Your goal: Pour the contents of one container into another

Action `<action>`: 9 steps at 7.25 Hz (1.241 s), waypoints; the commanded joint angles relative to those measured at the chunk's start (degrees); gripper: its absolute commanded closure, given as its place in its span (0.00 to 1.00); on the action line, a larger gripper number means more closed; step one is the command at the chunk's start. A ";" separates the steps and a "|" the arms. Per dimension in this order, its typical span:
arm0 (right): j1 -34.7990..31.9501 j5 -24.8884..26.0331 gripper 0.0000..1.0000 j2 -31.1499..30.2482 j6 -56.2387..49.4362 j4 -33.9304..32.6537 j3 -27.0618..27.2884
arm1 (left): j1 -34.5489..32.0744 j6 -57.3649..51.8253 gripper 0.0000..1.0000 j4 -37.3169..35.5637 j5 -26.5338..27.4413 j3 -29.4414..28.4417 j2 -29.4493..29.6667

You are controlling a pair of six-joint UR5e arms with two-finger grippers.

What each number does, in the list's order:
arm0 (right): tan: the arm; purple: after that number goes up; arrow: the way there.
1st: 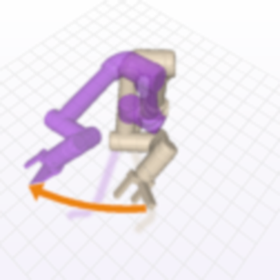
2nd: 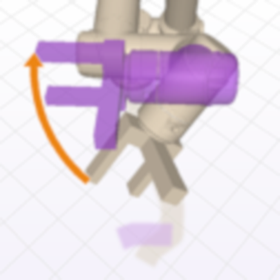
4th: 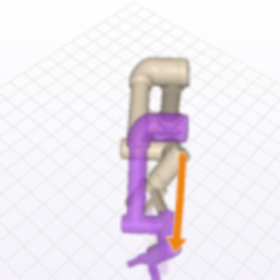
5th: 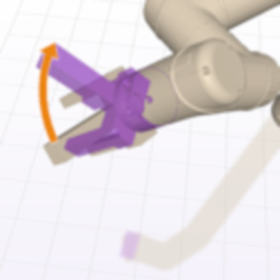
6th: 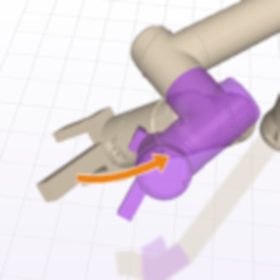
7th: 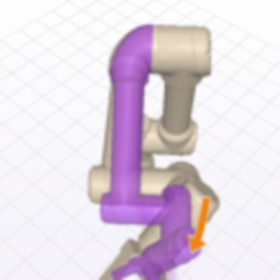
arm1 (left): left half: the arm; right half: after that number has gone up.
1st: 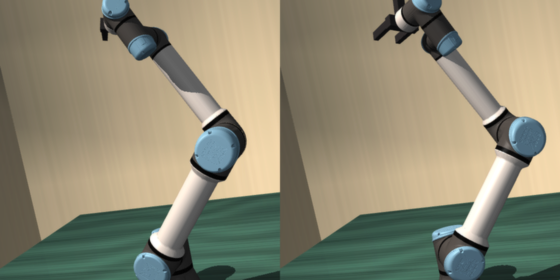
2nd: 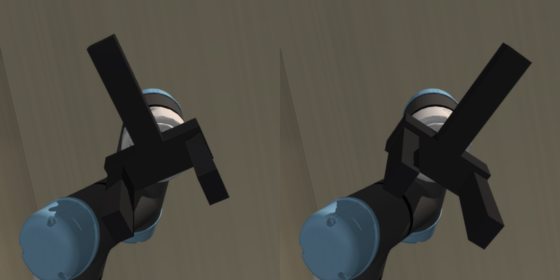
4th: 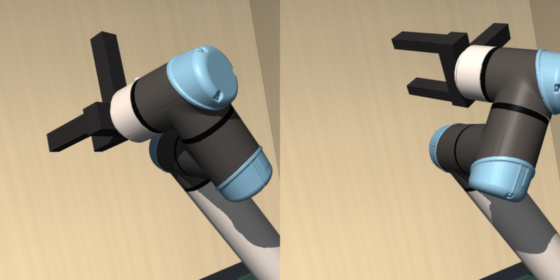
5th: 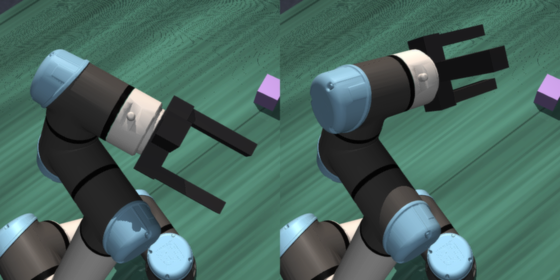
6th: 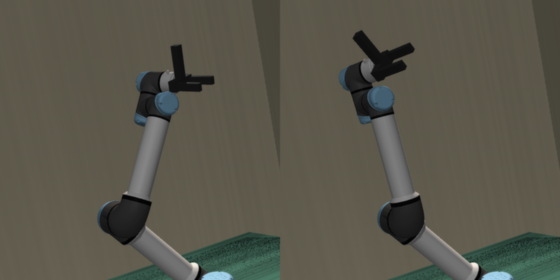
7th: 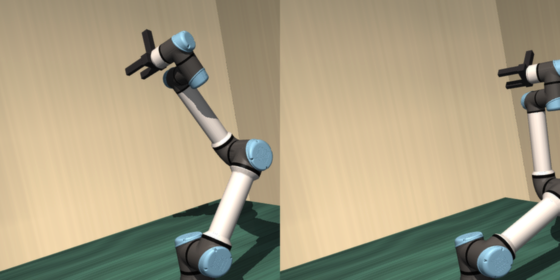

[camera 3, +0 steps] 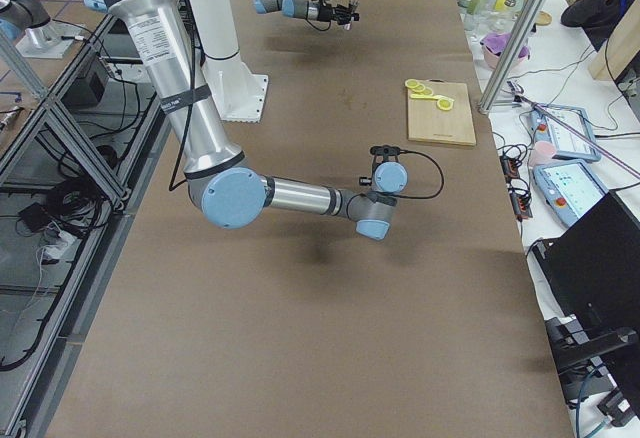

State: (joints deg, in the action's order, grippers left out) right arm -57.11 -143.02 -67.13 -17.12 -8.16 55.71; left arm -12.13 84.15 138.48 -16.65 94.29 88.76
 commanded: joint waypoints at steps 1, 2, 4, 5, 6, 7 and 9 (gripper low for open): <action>1.12 -0.15 1.00 1.21 4.09 -0.01 0.01 | 0.09 0.57 1.00 -4.41 0.47 -0.16 2.02; 1.82 -0.15 1.00 1.21 4.54 -0.01 0.01 | 0.09 0.66 1.00 -5.75 0.56 -0.24 2.99; 2.53 -0.50 1.00 1.21 5.07 -0.01 0.36 | 0.09 2.23 1.00 -10.82 3.27 -0.94 4.83; 2.88 -0.68 1.00 1.21 5.95 0.08 0.71 | 0.09 6.07 1.00 -13.47 3.37 -1.03 5.80; 3.14 -0.68 1.00 1.21 6.04 0.08 0.80 | 0.09 7.76 1.00 -17.24 5.29 -2.17 6.77; 3.23 -0.68 1.00 1.13 6.13 0.08 0.80 | 0.09 10.74 1.00 -17.80 6.44 -3.92 8.69; 3.32 -0.59 1.00 1.12 6.13 0.08 0.80 | 0.09 11.20 1.00 -19.30 6.98 -4.90 10.55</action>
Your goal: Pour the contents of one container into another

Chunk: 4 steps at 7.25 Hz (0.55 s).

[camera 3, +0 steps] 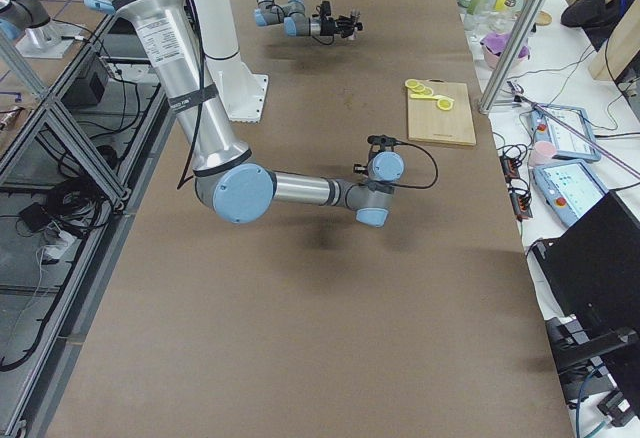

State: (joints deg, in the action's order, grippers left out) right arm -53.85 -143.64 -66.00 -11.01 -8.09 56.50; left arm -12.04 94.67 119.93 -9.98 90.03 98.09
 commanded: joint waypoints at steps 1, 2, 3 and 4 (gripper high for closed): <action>0.06 0.11 0.97 -0.01 0.03 0.00 0.02 | 0.00 0.69 1.00 -0.84 0.23 -1.60 1.58; 0.14 0.29 0.65 -0.01 0.03 0.00 0.02 | 0.00 0.69 1.00 -0.84 -0.03 -2.48 2.28; 0.23 0.46 0.39 -0.01 0.03 0.00 0.02 | 0.00 0.69 1.00 -0.84 -0.30 -3.18 2.54; 0.32 0.55 0.22 -0.01 0.03 0.09 0.02 | 0.00 0.77 1.00 -0.84 -0.47 -3.45 2.63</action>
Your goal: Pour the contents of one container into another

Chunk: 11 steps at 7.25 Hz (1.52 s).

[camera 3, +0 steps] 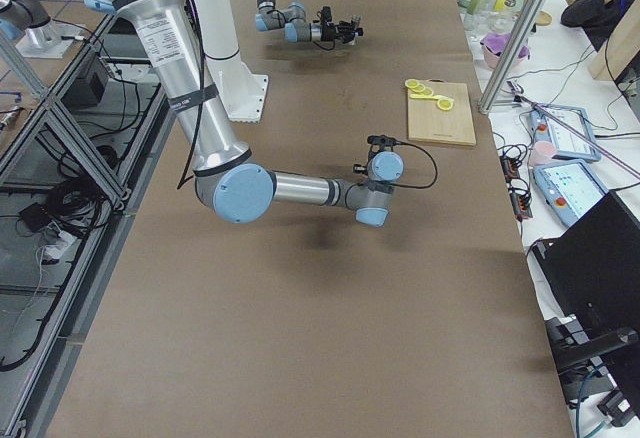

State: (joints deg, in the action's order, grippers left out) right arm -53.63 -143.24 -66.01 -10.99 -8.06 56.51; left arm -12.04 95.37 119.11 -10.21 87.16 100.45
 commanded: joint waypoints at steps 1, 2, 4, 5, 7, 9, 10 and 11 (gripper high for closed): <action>0.19 0.15 0.01 0.00 0.00 0.06 0.00 | 0.00 0.16 1.00 -0.02 -0.34 -0.93 0.18; 0.19 0.15 0.00 0.00 0.00 0.06 0.09 | 0.00 0.16 1.00 -0.02 -0.78 -1.11 0.27; 0.10 0.15 0.00 0.09 0.00 0.15 0.44 | 0.00 0.42 1.00 0.07 -1.31 -1.72 0.44; -0.07 0.15 0.00 0.00 0.09 0.15 0.96 | 0.00 2.60 1.00 -0.01 -1.83 -2.16 0.88; -2.17 -0.81 0.00 0.00 2.18 0.06 1.93 | 0.00 2.80 1.00 -0.02 -1.84 -2.25 1.06; -4.63 -2.56 0.00 0.09 4.56 0.06 2.63 | 0.00 2.80 1.00 -0.02 -1.84 -2.43 1.15; -6.30 -3.79 0.00 0.09 6.66 0.06 3.42 | 0.00 2.71 1.00 -0.10 -1.75 -2.69 1.32; -8.14 -4.76 0.00 0.09 9.64 -0.02 4.39 | 0.00 2.62 1.00 -0.19 -1.75 -3.91 2.45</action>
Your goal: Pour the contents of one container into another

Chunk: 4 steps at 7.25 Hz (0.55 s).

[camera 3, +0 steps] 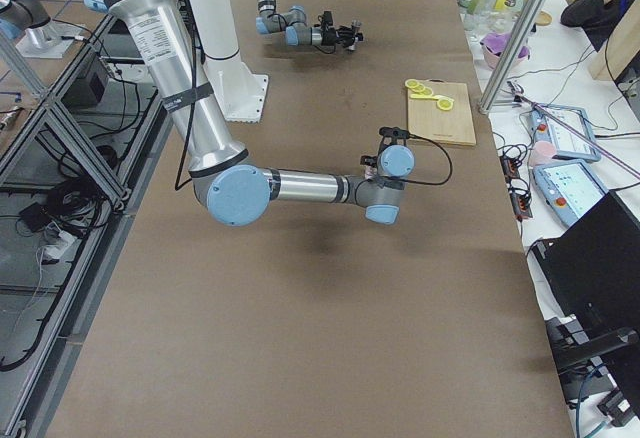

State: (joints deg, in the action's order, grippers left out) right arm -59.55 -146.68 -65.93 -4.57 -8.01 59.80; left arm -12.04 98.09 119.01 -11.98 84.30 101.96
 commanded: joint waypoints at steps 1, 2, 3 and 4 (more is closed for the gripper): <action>-4.32 -1.76 0.00 0.01 6.03 -0.16 1.55 | 0.00 -0.01 1.00 -0.10 0.03 -1.07 1.13; -7.56 -2.72 0.00 0.01 8.76 -0.68 1.64 | 0.00 -0.10 0.92 -0.10 0.12 -0.72 1.13; -10.03 -2.47 0.00 -0.17 13.31 -3.12 2.86 | 0.09 -0.10 0.74 -0.10 0.20 -0.37 1.13; -12.75 -1.95 0.00 0.01 14.40 -8.89 3.30 | 0.09 -0.10 0.40 -0.19 0.12 -0.02 1.05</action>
State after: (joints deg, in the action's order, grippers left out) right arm -68.91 -148.98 -65.99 7.03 -11.56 62.30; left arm -11.99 98.01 118.90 -11.84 83.88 103.05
